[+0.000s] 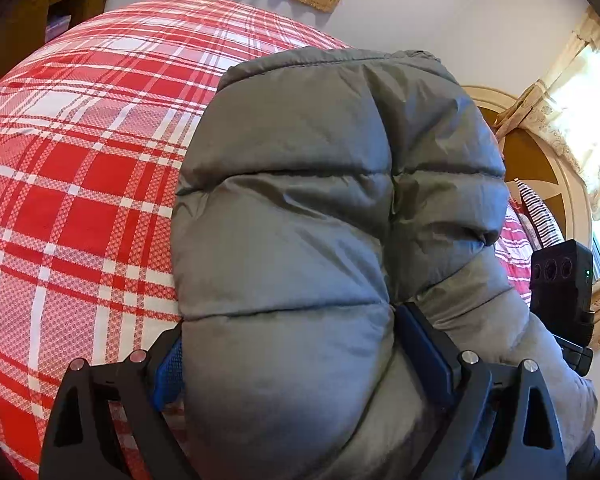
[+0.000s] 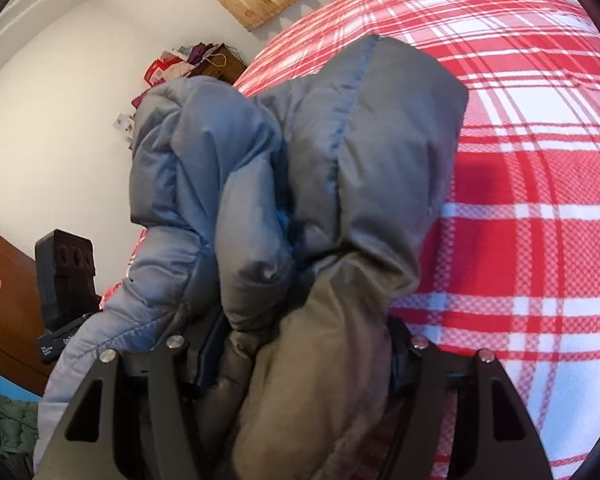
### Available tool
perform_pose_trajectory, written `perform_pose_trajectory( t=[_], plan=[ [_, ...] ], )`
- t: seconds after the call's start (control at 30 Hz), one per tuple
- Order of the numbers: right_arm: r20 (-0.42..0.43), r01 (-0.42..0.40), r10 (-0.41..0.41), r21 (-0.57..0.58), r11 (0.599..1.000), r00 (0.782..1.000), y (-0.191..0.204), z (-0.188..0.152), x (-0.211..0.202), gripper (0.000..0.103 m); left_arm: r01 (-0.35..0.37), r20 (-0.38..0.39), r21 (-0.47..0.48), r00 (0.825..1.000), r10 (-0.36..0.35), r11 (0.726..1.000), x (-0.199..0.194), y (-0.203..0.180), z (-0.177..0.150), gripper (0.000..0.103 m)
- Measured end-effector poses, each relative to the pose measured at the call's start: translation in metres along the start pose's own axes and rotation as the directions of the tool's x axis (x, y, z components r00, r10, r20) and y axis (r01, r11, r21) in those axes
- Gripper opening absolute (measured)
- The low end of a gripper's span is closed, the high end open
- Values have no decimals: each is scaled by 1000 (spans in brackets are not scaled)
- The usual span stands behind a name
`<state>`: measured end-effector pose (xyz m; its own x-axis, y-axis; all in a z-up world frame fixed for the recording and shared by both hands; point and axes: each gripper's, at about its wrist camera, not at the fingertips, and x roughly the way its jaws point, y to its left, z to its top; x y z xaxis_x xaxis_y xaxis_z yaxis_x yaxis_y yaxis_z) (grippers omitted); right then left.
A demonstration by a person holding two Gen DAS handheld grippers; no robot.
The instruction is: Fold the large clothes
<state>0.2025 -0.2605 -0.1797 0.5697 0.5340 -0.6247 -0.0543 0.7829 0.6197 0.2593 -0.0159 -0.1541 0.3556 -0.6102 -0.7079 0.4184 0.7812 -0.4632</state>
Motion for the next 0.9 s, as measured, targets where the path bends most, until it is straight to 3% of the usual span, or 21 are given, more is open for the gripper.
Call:
perform_pose_trajectory(
  t=[0.07, 0.17, 0.3, 0.43, 0.73, 0.9],
  plan=[
    [-5, -6, 6, -2, 1000, 1000, 1, -2, 0, 56, 9, 15, 10, 1000, -9, 1000, -2, -2, -2, 91],
    [-28, -62, 64, 49, 997, 998, 6, -8, 2, 42, 71, 45, 19, 996, -71, 997, -13, -1, -10, 73],
    [-27, -90, 92, 77, 993, 995, 16, -15, 0, 36, 105, 67, 8, 992, -105, 994, -32, 2, -13, 56],
    [-30, -182, 185, 79, 980, 982, 37, -22, -3, 31, 96, 105, 41, 989, -100, 995, -64, -2, -14, 51],
    [-56, -356, 362, 90, 930, 931, 105, -18, 34, 30, -56, 176, 69, 983, 43, 996, -136, 25, 0, 51],
    [-61, -454, 456, 54, 890, 888, 156, 1, 67, 30, -197, 228, 103, 959, 169, 975, -181, 48, 24, 51]
  ],
)
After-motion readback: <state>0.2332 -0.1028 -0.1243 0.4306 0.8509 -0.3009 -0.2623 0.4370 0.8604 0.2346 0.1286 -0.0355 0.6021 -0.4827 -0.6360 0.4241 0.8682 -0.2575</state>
